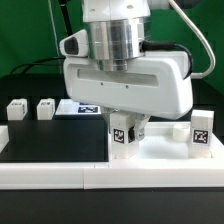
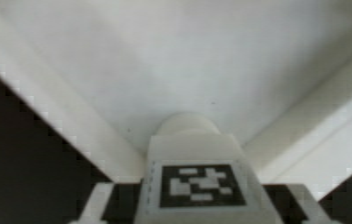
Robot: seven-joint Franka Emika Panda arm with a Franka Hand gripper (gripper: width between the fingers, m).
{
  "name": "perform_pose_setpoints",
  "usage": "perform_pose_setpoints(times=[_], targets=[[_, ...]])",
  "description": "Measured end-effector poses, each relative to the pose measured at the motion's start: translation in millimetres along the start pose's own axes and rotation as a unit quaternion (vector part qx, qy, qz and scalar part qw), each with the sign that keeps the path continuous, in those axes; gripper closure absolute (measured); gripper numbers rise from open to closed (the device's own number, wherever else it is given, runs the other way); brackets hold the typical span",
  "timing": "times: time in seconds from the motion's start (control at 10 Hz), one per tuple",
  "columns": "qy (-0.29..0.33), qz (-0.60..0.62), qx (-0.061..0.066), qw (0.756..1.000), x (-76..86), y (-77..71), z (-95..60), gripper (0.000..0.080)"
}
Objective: Assemble square table
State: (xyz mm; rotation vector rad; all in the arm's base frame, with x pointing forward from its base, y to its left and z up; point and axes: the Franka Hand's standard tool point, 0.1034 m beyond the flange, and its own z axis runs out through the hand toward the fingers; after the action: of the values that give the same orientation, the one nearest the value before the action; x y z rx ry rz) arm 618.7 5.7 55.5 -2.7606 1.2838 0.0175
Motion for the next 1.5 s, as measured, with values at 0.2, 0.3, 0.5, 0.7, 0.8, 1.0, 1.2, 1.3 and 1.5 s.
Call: perform_pose_setpoints(times=[0.2, 0.3, 0.5, 0.7, 0.8, 1.0, 1.2, 1.3, 1.5], targets=[[-0.01, 0.161, 0.02, 0.987, 0.6, -2.0, 1.1, 0.0527], [-0.013, 0.189, 0.022, 0.982, -0.2, -2.5, 1.2, 0.0527], [-0.015, 0.25, 0.022, 0.968, -0.6, -3.1, 1.2, 0.0527], [-0.019, 0.312, 0.024, 0.95, -1.3, -3.9, 1.3, 0.0527], [-0.02, 0.367, 0.022, 0.93, -1.9, -4.7, 1.1, 0.0527], [-0.021, 0.476, 0.021, 0.879, 1.4, -4.7, -0.1, 0.0526], [-0.022, 0.524, 0.022, 0.851, 2.8, -3.0, 0.7, 0.0525], [-0.018, 0.535, 0.021, 0.844, 2.7, -2.1, 0.7, 0.0525], [-0.015, 0.524, 0.02, 0.851, 2.7, -1.4, 0.6, 0.0525]])
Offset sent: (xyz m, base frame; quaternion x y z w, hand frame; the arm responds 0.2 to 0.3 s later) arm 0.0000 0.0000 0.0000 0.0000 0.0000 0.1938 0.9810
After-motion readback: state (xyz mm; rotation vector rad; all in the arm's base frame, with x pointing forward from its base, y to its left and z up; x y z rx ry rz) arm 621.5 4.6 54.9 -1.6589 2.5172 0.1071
